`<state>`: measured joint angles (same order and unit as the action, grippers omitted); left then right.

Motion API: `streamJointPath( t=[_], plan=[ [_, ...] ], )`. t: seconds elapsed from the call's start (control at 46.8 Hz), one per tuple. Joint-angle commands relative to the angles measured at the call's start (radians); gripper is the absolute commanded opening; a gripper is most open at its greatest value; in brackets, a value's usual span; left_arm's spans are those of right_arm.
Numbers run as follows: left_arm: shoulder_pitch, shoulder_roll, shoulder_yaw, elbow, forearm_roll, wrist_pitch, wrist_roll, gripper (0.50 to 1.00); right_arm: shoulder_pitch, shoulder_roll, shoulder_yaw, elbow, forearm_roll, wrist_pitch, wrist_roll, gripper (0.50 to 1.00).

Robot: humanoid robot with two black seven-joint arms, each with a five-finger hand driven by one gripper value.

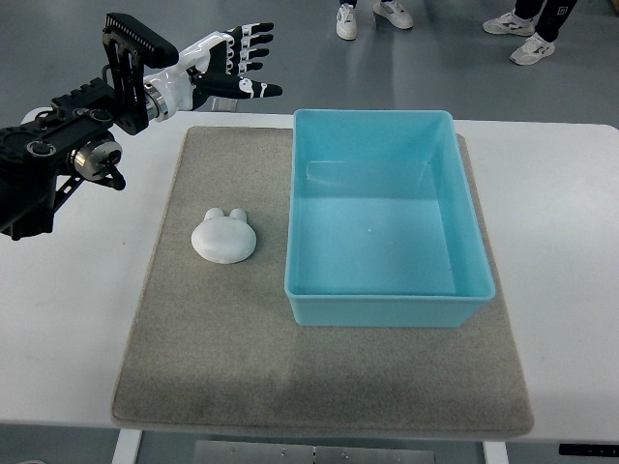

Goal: Place white toy into blue box with left hand
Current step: 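Swing the left hand over the white rabbit toy, fingers pointing down, then close the left hand fingers around the white rabbit toy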

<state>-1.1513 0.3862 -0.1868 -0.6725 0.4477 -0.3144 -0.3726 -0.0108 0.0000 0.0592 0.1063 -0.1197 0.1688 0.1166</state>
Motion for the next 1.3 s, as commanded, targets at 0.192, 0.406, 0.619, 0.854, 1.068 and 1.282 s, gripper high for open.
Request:
streamJointPath(
  t=[0.192,0.406,0.619,0.854,1.068,1.282],
  plan=[
    [-0.108,0.186,0.239,-0.254,0.181,-0.029,-0.005,0.99,0.0,0.0,0.001,0.0,0.0,0.0,0.0,0.936],
    [-0.139,0.263,0.244,-0.332,0.344,-0.133,-0.006,0.99,0.0,0.0,0.001,0.0,0.0,0.0,0.0,0.936],
    [-0.146,0.306,0.245,-0.378,0.465,-0.164,-0.005,0.99,0.0,0.0,-0.001,0.001,0.0,0.0,0.0,0.936],
    [-0.15,0.304,0.253,-0.391,0.614,-0.166,0.0,0.988,0.0,0.0,-0.001,0.001,0.0,0.0,0.0,0.936],
    [-0.159,0.307,0.27,-0.446,0.769,-0.173,0.0,0.99,0.0,0.0,-0.001,0.001,0.0,0.0,0.0,0.936],
    [-0.174,0.306,0.274,-0.447,0.781,-0.176,0.006,0.99,0.0,0.0,-0.001,0.001,0.0,0.0,0.0,0.936]
  ],
)
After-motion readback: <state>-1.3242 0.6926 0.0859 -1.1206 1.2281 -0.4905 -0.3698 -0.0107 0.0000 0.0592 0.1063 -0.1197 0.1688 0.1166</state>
